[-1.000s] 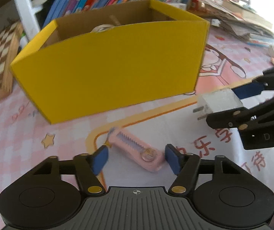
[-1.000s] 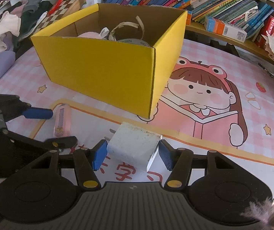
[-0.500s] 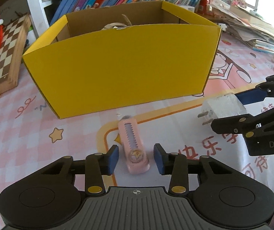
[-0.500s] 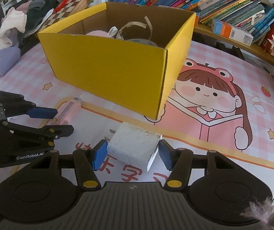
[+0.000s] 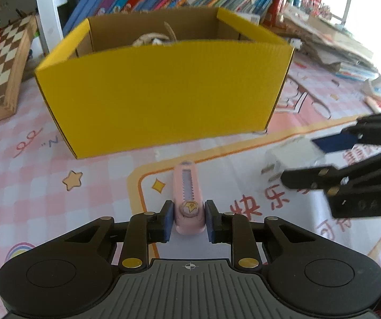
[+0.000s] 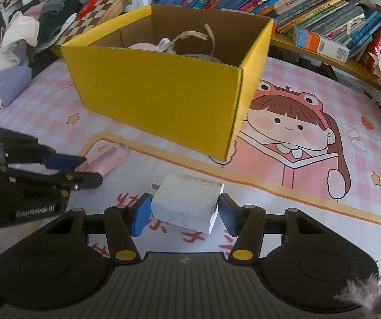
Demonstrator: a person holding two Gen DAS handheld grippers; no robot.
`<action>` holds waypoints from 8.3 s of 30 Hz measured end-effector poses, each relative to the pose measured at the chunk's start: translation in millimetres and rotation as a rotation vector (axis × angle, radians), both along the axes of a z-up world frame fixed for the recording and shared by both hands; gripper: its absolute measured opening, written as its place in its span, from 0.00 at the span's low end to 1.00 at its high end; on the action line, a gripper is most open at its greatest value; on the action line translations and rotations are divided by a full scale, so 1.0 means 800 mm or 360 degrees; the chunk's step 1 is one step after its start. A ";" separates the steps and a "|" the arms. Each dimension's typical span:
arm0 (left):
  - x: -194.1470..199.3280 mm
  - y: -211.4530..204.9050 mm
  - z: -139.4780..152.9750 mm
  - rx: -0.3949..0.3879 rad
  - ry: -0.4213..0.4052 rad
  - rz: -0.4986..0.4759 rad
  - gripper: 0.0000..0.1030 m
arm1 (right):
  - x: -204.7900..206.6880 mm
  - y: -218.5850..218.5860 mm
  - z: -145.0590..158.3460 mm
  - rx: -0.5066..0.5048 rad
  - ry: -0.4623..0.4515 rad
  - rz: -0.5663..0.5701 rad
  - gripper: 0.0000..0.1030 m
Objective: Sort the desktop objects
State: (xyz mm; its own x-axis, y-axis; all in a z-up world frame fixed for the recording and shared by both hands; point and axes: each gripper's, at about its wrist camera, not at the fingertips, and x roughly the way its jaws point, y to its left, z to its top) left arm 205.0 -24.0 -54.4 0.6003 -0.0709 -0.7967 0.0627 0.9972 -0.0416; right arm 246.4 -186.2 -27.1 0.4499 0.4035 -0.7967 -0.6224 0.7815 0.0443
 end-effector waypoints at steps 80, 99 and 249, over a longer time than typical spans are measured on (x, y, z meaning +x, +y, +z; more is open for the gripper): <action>0.089 0.075 0.143 -0.0064 -0.0617 -0.0048 0.22 | 0.125 0.091 0.135 -0.0080 -0.0425 0.0101 0.48; 0.200 0.089 0.074 -0.0083 -0.0243 0.0057 0.22 | 0.222 0.153 0.044 -0.0247 -0.0198 0.0313 0.48; -0.237 0.033 0.057 0.0167 -0.0252 0.0123 1.00 | -0.259 0.020 0.044 -0.0032 -0.0248 -0.0324 0.92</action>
State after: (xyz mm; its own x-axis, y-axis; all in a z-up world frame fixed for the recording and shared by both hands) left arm 15.6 2.1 -9.0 0.7191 0.0583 -0.6925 -0.0164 0.9976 0.0670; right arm 39.5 -170.1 8.1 0.6384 0.2770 -0.7181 -0.4502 0.8911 -0.0565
